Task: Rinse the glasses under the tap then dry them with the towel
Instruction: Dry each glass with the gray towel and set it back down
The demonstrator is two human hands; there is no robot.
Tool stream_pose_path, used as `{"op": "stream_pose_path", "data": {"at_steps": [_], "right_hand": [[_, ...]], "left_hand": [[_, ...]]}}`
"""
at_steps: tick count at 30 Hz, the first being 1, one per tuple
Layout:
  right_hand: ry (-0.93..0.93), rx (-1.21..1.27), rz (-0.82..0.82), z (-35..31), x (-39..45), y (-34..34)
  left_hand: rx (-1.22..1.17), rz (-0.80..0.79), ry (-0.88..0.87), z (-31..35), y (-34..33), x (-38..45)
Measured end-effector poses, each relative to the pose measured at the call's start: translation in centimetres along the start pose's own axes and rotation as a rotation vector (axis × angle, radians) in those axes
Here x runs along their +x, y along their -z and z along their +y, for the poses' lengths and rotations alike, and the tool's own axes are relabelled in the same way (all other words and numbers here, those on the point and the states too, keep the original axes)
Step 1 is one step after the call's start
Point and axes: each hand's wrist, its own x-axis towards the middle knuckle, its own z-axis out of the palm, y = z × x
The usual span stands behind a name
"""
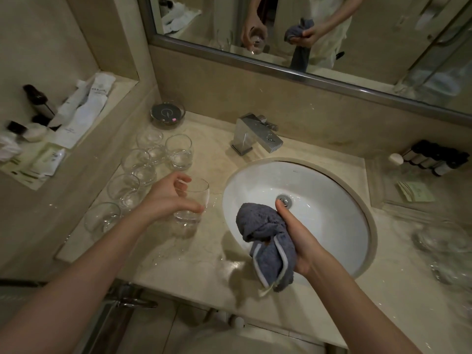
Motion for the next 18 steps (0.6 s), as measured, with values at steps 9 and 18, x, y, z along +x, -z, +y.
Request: {"op": "stream_pose_path", "data": {"at_steps": [9,18], "right_hand": [[-0.035,0.011,0.082,0.3,0.9,-0.3],[-0.080,0.002,0.120,0.8,2.1,-0.9]], "left_hand": [[0.343,0.311,-0.192,-2.0,0.0,3.3],[0.529,0.312,-0.079,-1.7,1.8,5.8]]}}
